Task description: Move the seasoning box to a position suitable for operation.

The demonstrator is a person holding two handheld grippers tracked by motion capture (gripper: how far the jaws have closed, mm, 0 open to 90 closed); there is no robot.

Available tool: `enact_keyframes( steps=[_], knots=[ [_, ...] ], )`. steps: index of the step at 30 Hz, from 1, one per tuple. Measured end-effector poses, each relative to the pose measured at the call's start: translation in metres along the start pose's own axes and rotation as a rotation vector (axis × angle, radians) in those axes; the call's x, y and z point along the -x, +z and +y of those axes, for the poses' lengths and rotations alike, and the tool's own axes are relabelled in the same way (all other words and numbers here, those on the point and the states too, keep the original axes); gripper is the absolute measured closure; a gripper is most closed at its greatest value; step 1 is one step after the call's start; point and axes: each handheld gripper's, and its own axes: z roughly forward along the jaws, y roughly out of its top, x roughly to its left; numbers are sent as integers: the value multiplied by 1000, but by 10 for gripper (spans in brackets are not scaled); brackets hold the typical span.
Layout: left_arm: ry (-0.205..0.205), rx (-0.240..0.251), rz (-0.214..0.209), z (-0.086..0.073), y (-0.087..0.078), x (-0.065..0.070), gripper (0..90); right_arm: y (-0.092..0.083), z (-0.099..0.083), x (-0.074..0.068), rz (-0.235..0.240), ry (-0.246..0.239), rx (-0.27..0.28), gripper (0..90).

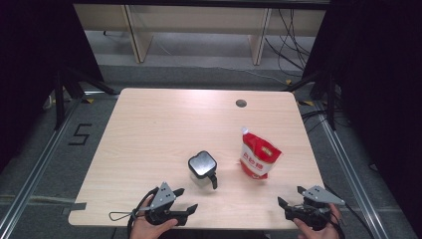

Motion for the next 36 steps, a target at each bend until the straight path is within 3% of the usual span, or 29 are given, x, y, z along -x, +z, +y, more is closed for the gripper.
enact_keyframes(
  steps=[1, 3, 4, 6, 8, 9, 10, 11, 12, 13, 14, 16, 19, 20, 21, 22, 24, 26, 28, 33, 36],
  knots=[
    [40, 7, -6, 3, 5, 3, 465, 0, 0, 1, -4, -11, 6, 200],
    [29, 17, -5, 4, 8, 6, 555, 1, 0, 1, -7, -10, 12, 200],
    [48, 44, -29, 9, 14, 9, 629, 1, 0, 1, -2, -10, 14, 201],
    [22, 63, -44, 13, 22, 14, 738, 1, 0, 1, -5, -15, 6, 202],
    [39, 68, -49, 16, 26, 16, 820, 2, 0, 1, -3, -12, 14, 204],
    [44, 70, -48, 18, 31, 18, 820, 2, 0, 1, -3, -12, 14, 204],
    [30, 73, -52, 23, 42, 23, 871, 2, -1, -2, -5, 16, 8, 204],
    [30, 73, -52, 23, 42, 23, 888, 2, -1, -2, -4, 17, 7, 205],
    [22, 69, -42, 24, 47, 26, 888, 2, -1, -2, -4, 17, 7, 205],
    [56, 60, -31, 27, 60, 29, 891, 1, -1, -2, -10, 11, -2, 207],
    [56, 60, -31, 27, 60, 29, 892, 1, -1, -2, -10, 11, -2, 207],
    [57, 46, -5, 29, 77, 33, 892, 1, 0, -1, -3, 7, -2, 207],
    [63, 38, 48, 29, 88, 32, 892, 0, -1, -2, 3, 21, -2, 208],
    [63, 38, 48, 29, 88, 32, 892, 0, -1, -1, 7, 10, 0, 209],
    [36, 42, 79, 29, 92, 28, 892, 1, 0, 1, 5, -24, 11, 209],
    [26, 40, 87, 29, 93, 27, 892, 2, 0, 0, 13, -6, 10, 210],
    [3, 48, 94, 29, 97, 28, 893, 3, 0, 0, 12, -22, 2, 212],
    [25, 43, 98, 29, 98, 27, 892, 3, 0, 0, 14, -21, 0, 213],
    [6, 44, 114, 29, 97, 29, 892, 2, 0, 0, 17, -20, 7, 218],
    [9, 65, 144, 28, 87, 26, 892, 2, 0, 0, 14, -11, 2, 221],
    [11, 72, 170, 27, 78, 20, 892, 2, -1, 1, 5, -36, 13, 222]
  ],
)
